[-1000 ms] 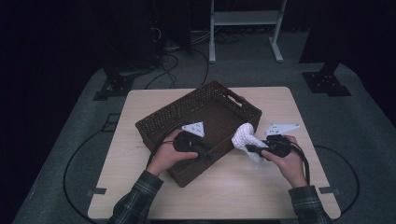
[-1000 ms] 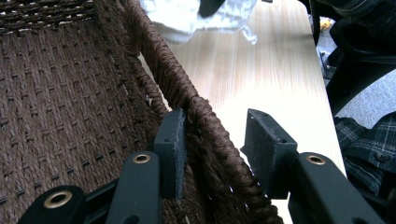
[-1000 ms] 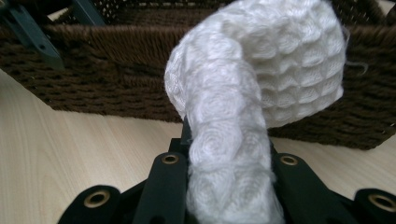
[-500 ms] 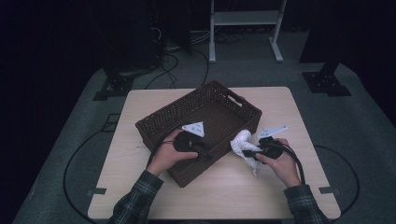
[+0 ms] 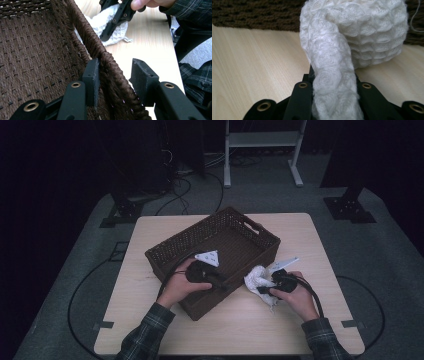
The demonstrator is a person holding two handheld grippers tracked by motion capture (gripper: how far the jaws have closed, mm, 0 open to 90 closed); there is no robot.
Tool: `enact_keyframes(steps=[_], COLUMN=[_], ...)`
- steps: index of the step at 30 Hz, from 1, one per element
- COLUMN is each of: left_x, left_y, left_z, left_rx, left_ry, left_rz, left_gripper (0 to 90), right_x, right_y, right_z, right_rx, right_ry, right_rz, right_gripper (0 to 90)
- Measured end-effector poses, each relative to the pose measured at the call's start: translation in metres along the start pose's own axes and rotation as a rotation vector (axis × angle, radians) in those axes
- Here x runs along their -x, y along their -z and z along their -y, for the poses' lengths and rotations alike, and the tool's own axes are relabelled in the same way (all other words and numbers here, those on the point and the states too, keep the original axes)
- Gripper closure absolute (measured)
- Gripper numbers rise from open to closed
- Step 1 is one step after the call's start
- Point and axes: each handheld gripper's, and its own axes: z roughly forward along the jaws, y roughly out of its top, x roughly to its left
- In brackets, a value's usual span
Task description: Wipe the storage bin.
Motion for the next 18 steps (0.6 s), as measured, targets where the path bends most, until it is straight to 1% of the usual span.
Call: enact_keyframes(steps=[7, 12, 15, 18], left_x=[0.0, 0.0, 0.0, 0.0], left_y=[0.0, 0.0, 0.0, 0.0], left_z=[0.0, 0.0, 0.0, 0.0], left_rx=[0.001, 0.0, 0.001, 0.001], left_ry=[0.005, 0.004, 0.003, 0.003], left_rz=[0.0, -0.001, 0.0, 0.0], left_gripper=[57.9, 57.9, 57.9, 57.8], right_x=[0.0, -0.002, -0.004, -0.006], right_y=[-0.001, 0.007, 0.012, 0.016], right_z=[0.001, -0.001, -0.003, -0.004], right_rx=[-0.006, 0.041, 0.071, 0.102], right_ry=[-0.006, 0.01, 0.011, 0.027], right_rz=[-0.003, 0.012, 0.013, 0.014], right_gripper=[74.3, 74.4, 74.4, 74.4])
